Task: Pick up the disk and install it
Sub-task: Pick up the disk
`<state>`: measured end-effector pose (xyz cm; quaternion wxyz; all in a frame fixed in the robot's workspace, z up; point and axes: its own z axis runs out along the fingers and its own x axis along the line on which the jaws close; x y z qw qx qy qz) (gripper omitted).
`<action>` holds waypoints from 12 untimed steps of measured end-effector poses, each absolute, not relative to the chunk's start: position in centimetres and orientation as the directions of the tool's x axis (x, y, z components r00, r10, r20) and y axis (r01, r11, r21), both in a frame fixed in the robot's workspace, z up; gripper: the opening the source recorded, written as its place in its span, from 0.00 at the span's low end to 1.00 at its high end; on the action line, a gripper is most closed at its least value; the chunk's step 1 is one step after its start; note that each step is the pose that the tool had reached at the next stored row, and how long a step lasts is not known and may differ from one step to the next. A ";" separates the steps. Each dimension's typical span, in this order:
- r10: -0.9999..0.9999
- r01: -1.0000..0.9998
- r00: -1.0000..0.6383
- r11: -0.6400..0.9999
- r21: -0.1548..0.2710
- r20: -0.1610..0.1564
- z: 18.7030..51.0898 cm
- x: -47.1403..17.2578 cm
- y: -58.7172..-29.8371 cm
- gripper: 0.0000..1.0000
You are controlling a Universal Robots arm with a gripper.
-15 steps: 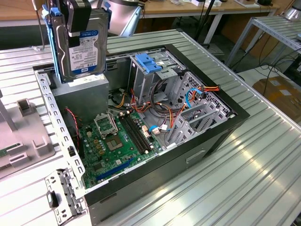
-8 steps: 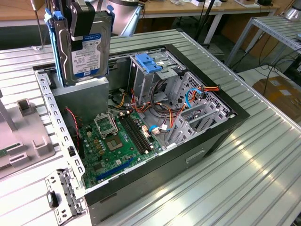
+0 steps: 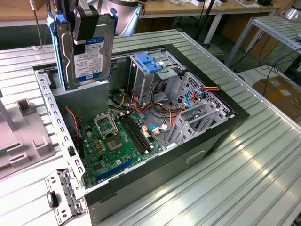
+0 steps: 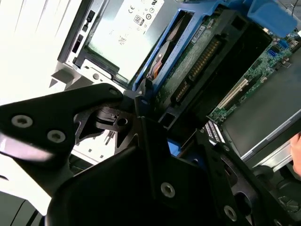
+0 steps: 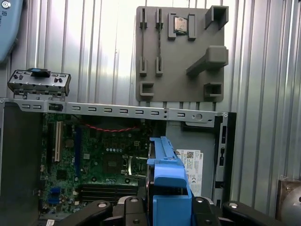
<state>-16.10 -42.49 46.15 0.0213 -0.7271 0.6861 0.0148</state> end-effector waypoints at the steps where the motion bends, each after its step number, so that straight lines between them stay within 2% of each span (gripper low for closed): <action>1: -0.997 -0.998 0.058 -0.058 -0.011 -0.051 46.1 -16.1 -42.6 0.36; 12: -0.997 -0.998 0.058 -0.058 -0.011 -0.051 46.1 -16.0 -44.1 0.36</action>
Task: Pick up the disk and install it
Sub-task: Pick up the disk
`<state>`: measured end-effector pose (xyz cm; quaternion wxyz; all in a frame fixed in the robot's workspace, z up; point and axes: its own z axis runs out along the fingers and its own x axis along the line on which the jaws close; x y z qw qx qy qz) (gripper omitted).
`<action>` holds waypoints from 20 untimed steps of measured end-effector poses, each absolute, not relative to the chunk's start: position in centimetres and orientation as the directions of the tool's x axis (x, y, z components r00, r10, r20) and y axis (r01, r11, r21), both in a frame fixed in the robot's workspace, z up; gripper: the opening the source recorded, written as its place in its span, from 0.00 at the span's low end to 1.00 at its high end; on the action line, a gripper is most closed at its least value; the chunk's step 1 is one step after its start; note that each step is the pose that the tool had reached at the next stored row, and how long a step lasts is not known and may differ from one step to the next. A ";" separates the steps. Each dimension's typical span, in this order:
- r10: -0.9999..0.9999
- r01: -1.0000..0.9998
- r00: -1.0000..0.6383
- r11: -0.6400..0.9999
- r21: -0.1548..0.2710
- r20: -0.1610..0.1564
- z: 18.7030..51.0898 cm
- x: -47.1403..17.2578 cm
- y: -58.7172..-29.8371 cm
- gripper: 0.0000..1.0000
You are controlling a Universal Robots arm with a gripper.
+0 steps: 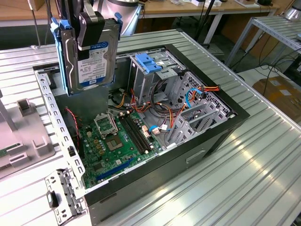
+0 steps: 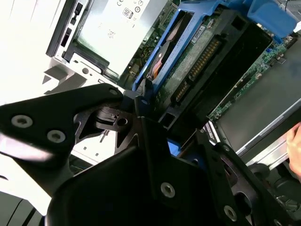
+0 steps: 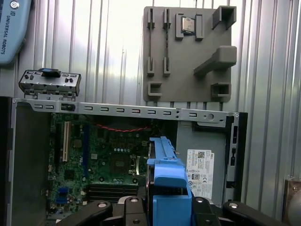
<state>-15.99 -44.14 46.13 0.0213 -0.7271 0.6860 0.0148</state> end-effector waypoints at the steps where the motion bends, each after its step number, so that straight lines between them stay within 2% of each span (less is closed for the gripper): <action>1: -0.997 -0.998 0.058 -0.058 -0.011 -0.051 46.1 -16.0 -44.3 0.36; 20: -0.997 -0.998 0.058 -0.058 -0.011 -0.051 46.1 -15.7 -47.2 0.36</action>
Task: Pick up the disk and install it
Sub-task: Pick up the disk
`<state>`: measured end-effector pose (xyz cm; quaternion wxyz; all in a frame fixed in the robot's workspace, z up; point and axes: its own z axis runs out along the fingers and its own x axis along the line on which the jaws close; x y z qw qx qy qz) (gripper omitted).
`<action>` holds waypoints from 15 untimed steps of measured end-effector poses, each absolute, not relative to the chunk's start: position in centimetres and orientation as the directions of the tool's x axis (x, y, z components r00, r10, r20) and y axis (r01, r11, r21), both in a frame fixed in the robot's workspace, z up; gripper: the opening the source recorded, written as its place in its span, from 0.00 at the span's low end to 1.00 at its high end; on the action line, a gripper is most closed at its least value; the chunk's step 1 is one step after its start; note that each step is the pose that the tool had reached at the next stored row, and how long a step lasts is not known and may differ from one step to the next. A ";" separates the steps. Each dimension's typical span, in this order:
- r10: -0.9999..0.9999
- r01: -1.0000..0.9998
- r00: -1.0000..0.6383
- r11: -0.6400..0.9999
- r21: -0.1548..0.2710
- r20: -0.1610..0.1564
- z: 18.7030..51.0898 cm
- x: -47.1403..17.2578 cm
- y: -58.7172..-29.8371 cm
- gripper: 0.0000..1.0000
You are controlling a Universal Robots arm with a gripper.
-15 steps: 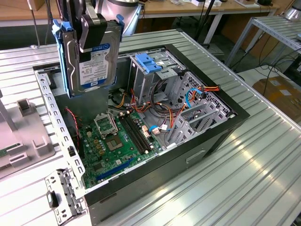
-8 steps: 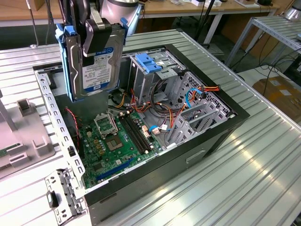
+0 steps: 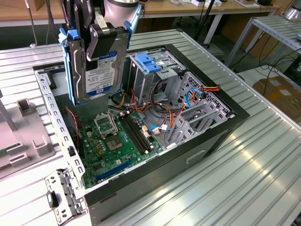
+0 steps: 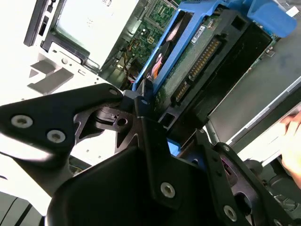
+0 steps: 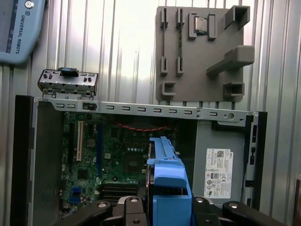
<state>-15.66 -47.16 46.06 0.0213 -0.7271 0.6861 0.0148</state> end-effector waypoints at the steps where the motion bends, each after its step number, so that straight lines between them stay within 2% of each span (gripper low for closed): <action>1: -0.997 -0.998 0.058 -0.058 -0.011 -0.051 46.1 -15.6 -47.3 0.36; 15: -0.997 -0.998 0.058 -0.058 -0.011 -0.051 46.0 -15.3 -49.6 0.36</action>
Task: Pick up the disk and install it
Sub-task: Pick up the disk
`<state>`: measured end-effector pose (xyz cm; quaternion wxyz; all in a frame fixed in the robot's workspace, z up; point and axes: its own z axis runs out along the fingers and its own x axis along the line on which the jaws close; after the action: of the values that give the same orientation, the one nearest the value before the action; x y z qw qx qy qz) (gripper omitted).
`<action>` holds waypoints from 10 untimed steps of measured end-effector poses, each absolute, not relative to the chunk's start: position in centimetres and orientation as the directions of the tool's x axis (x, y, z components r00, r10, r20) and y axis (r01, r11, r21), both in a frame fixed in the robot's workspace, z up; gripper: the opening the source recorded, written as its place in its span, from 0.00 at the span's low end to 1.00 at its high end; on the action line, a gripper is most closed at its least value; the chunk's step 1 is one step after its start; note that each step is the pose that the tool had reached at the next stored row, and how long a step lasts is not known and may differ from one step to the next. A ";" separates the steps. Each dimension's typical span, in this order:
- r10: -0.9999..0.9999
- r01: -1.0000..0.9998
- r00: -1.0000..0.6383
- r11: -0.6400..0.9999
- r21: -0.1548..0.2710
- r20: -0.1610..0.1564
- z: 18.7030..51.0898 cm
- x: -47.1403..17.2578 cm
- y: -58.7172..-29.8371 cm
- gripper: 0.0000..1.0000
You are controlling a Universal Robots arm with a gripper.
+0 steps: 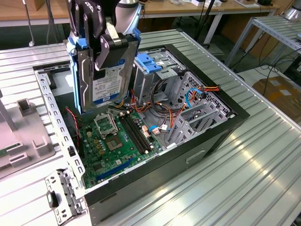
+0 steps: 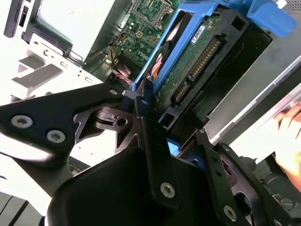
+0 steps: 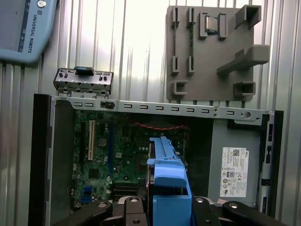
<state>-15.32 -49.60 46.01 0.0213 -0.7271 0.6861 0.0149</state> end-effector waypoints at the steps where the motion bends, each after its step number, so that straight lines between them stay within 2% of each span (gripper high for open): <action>1: -0.997 -0.998 0.058 -0.058 -0.011 -0.051 46.0 -15.3 -49.7 0.36; 10: -0.997 -0.998 0.058 -0.058 -0.011 -0.051 46.0 -15.1 -50.9 0.36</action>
<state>-15.11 -50.90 45.99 0.0213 -0.7271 0.6861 0.0149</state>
